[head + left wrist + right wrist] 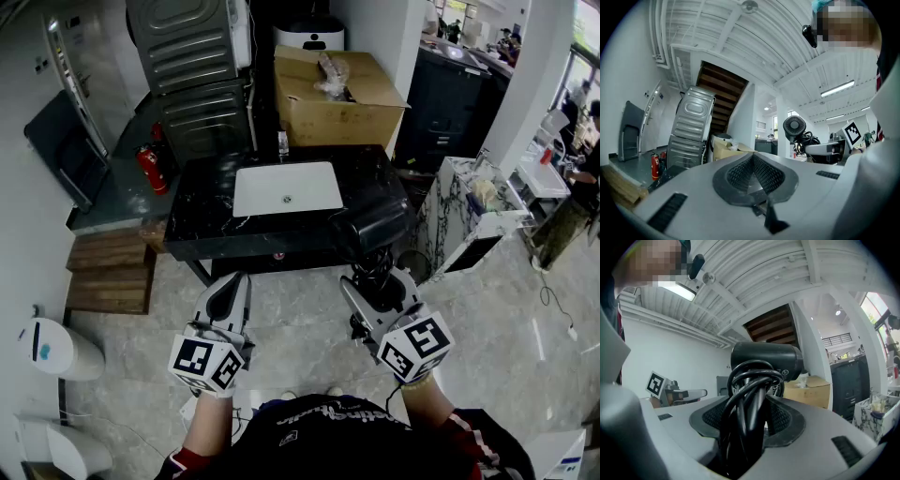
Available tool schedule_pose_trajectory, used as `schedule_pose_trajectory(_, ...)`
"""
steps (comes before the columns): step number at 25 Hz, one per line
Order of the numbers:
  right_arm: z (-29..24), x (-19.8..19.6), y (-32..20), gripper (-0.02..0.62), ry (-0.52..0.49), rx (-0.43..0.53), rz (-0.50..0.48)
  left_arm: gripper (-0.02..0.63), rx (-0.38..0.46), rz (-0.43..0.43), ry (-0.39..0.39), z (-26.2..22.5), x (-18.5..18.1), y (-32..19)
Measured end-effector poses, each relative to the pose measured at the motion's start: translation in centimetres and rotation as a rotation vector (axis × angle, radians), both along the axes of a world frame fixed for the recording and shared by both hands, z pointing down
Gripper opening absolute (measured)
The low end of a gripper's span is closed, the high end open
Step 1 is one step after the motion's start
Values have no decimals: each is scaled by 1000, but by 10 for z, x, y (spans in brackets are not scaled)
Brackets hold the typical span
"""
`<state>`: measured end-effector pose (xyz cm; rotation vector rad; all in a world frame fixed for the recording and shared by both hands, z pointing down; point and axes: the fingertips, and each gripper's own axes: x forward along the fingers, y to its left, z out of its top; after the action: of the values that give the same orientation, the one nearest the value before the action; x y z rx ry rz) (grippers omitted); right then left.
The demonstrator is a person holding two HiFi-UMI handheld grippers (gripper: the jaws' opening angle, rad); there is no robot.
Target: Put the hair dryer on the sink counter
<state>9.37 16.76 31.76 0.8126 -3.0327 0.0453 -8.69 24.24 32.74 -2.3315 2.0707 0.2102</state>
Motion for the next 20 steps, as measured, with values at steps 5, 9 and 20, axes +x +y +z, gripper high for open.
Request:
schedule_pose_trajectory(5, -6, 1, 2, 244, 1, 8, -3, 15, 3, -5, 5, -4, 3, 0)
schedule_pose_trajectory(9, -7, 6, 2, 244, 1, 10, -7, 15, 1, -5, 3, -5, 9, -1)
schedule_pose_trajectory(20, -9, 22, -1, 244, -53, -7, -40, 15, -5, -2, 3, 0, 28, -8)
